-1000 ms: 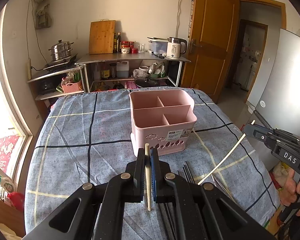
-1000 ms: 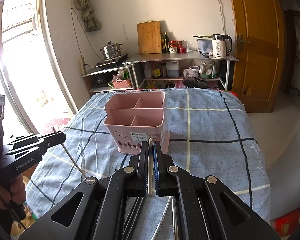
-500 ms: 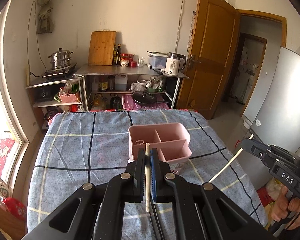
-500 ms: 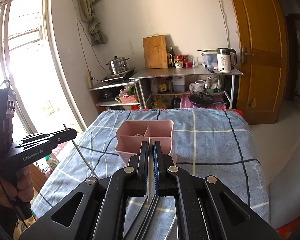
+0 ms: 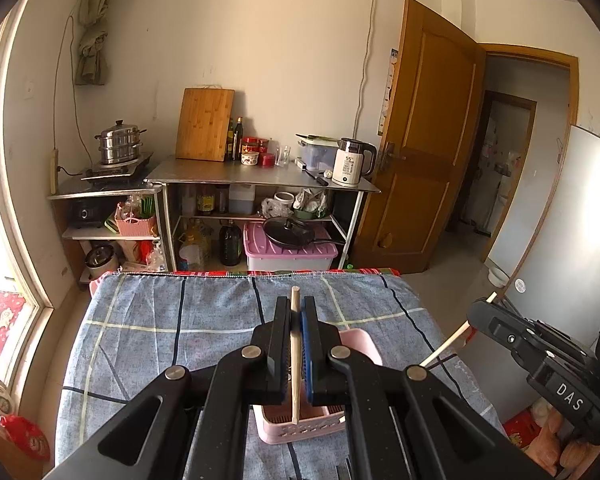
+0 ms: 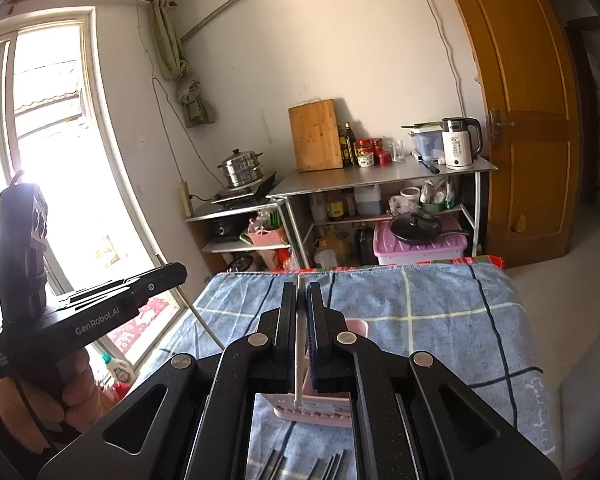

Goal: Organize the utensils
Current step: 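Carry the wooden chopstick into the pink basket with the left tool while the right tool drops its own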

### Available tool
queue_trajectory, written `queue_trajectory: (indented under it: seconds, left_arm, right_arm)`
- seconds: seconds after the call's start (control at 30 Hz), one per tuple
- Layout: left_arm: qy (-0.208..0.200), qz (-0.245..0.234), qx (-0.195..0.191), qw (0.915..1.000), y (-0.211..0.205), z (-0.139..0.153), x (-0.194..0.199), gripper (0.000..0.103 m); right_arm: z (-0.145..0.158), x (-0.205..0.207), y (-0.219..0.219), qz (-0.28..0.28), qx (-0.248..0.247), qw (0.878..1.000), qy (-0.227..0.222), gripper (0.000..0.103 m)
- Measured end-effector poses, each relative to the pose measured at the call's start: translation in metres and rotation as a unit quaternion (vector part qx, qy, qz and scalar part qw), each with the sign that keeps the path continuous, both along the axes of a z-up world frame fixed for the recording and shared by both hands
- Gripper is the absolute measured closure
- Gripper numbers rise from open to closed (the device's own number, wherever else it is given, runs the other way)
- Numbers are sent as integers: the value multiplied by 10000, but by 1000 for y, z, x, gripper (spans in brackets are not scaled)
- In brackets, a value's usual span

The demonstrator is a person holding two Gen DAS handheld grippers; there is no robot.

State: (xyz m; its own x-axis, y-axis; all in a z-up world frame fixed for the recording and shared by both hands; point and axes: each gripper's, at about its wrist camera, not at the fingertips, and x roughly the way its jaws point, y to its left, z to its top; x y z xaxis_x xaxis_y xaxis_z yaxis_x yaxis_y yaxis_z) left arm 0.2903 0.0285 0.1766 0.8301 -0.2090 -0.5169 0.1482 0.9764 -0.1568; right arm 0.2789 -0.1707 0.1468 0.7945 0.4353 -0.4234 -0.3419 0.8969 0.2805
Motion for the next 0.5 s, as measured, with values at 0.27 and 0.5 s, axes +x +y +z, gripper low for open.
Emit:
queue_trajectory:
  seconds: [0.27, 0.5]
  left_arm:
    - [108, 95, -129, 9998, 7, -26, 23, 98]
    - [481, 125, -192, 9986, 14, -66, 34, 98]
  right_arm:
    - [-14, 23, 11, -27, 102, 9999, 88, 98]
    - [-44, 38, 24, 24, 38, 9990, 454, 98]
